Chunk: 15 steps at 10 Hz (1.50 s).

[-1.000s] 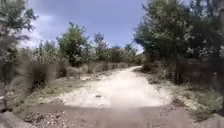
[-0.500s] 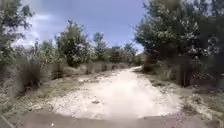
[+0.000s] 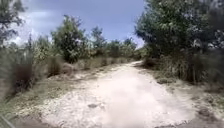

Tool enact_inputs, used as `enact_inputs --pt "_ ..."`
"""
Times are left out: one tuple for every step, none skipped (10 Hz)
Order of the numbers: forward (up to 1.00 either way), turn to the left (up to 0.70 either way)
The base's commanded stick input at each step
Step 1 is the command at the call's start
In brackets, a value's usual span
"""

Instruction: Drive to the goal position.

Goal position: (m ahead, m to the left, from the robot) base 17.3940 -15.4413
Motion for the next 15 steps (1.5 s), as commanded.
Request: enact_inputs --pt "0.5 0.0" --pt "0.5 0.0" --pt "0.5 0.0" --pt "0.5 0.0" --pt "0.5 0.0" --pt "0.5 0.0" --pt "0.5 0.0" --pt "0.5 0.0" --pt "0.5 0.0" --pt "0.5 0.0" --pt "0.5 0.0" --pt "0.5 0.0" --pt "0.5 0.0" --pt "0.5 -0.19" --pt "0.5 -0.5"
